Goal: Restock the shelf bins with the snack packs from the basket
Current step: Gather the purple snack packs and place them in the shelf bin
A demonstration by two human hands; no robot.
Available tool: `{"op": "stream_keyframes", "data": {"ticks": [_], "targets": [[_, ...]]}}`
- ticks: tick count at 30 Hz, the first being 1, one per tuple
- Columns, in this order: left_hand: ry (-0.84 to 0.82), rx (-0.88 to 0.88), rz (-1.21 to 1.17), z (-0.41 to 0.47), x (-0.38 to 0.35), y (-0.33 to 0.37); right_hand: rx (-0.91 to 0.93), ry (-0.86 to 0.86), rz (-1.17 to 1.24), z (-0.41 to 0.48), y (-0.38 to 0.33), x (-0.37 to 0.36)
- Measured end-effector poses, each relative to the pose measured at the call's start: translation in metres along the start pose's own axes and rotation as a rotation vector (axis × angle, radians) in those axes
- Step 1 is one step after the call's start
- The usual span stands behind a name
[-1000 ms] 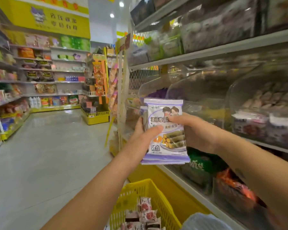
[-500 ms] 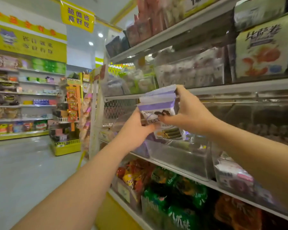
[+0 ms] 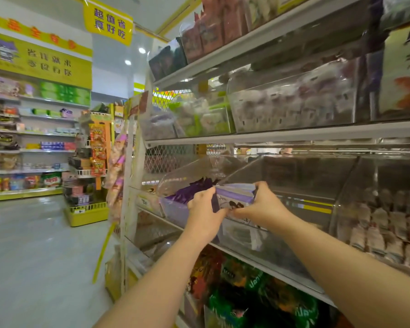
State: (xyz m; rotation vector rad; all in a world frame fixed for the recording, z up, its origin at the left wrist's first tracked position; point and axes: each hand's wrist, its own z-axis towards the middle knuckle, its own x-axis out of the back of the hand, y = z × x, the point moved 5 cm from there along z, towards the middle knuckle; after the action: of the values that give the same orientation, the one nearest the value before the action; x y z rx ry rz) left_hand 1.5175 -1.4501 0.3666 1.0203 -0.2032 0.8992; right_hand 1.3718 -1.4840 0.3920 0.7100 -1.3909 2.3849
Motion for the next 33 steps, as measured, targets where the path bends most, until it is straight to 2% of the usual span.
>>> {"op": "stream_keyframes", "data": {"ticks": [3,6,11,14,19,23,26,28,31,33], "targets": [[0.016,-0.003,-0.028,-0.003,-0.003,-0.009,-0.149,-0.122,-0.033,0.007,0.004,-0.006],[0.058,-0.082,0.003,-0.008,-0.004,-0.015,-0.262,-0.267,-0.101,0.006,0.001,0.000],[0.111,-0.289,0.129,-0.018,-0.002,-0.012,-0.288,-0.394,-0.150,0.001,-0.009,0.021],[0.087,-0.365,0.227,-0.021,-0.004,-0.011,-0.259,-0.380,-0.145,0.001,-0.010,0.018],[0.054,-0.248,0.272,-0.019,-0.003,-0.028,-0.235,-0.240,-0.184,0.007,-0.008,-0.004],[0.018,-0.241,0.316,-0.022,-0.002,-0.030,-0.242,-0.201,-0.201,0.002,-0.006,-0.005],[0.017,-0.231,0.320,-0.030,0.003,-0.027,-0.171,-0.231,-0.408,-0.011,-0.010,-0.002],[0.031,-0.217,0.286,-0.040,0.011,-0.029,-0.062,-0.133,-0.559,-0.023,-0.021,0.001],[0.086,-0.199,0.230,-0.067,0.027,-0.040,0.280,0.162,-0.751,-0.053,-0.051,-0.005],[0.130,-0.170,0.182,-0.092,0.037,-0.054,0.519,0.206,-0.682,-0.081,-0.067,-0.027]]}}
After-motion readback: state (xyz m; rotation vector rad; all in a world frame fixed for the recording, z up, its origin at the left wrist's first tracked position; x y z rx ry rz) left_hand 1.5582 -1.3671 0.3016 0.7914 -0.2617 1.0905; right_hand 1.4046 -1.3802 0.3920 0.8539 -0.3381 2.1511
